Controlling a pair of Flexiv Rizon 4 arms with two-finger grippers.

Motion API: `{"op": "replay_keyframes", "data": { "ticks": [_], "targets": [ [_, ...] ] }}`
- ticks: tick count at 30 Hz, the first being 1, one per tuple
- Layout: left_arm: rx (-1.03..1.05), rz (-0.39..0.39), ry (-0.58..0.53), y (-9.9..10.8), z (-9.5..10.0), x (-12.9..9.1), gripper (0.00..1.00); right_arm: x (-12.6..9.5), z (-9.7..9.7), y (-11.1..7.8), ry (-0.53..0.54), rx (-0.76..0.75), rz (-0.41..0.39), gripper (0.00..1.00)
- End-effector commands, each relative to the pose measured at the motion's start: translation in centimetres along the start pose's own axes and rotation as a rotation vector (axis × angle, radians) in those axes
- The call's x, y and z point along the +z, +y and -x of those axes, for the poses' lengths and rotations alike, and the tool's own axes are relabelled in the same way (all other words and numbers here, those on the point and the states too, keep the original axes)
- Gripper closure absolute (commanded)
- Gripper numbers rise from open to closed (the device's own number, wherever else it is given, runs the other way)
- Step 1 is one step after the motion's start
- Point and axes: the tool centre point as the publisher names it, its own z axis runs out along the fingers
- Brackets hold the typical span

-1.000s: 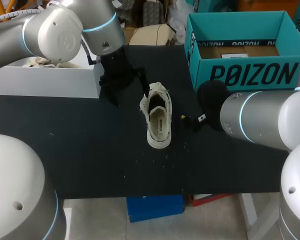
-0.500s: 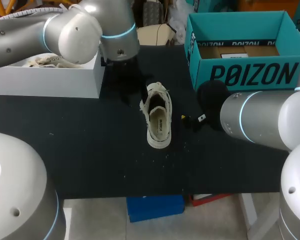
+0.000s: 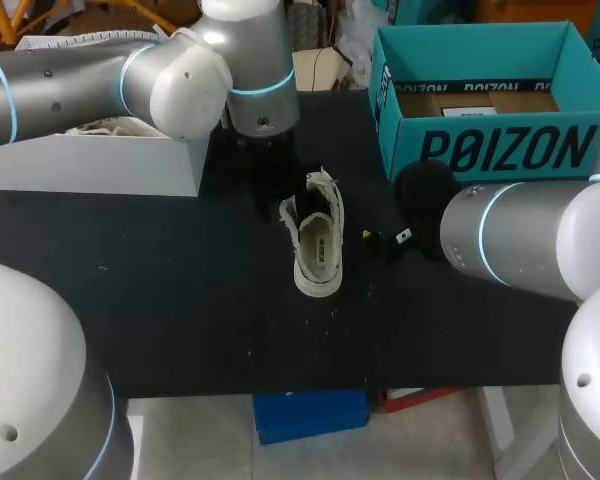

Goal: Take the shoe out of the shoebox, open the shoe tongue, remove and reinsert the insole, then place the shoe into the shoebox

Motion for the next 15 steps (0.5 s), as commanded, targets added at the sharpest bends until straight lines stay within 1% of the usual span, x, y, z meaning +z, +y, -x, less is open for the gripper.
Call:
{"op": "replay_keyframes", "data": {
  "ticks": [1, 5, 7, 10, 15],
  "targets": [
    [0.009, 0.008, 0.008, 0.3, 0.2, 1.7, 0.44, 0.1, -0.1, -0.1, 0.001, 0.001, 0.001, 0.0],
    [-0.015, 0.023, 0.025, 0.4, 0.0, 2.8, 0.48, 0.1, -0.1, -0.1, 0.001, 0.001, 0.001, 0.0],
    [-0.022, 0.049, 0.039, 0.5, 0.0, 3.3, 0.51, 0.1, -0.1, -0.1, 0.001, 0.001, 0.001, 0.0],
    [-0.034, 0.048, 0.042, 0.4, 0.0, 4.0, 0.52, 0.1, -0.1, -0.1, 0.001, 0.001, 0.001, 0.0],
    [-0.046, 0.054, 0.041, 0.6, 0.0, 4.6, 0.54, 0.1, -0.1, -0.1, 0.001, 0.001, 0.001, 0.0]
  ]
}}
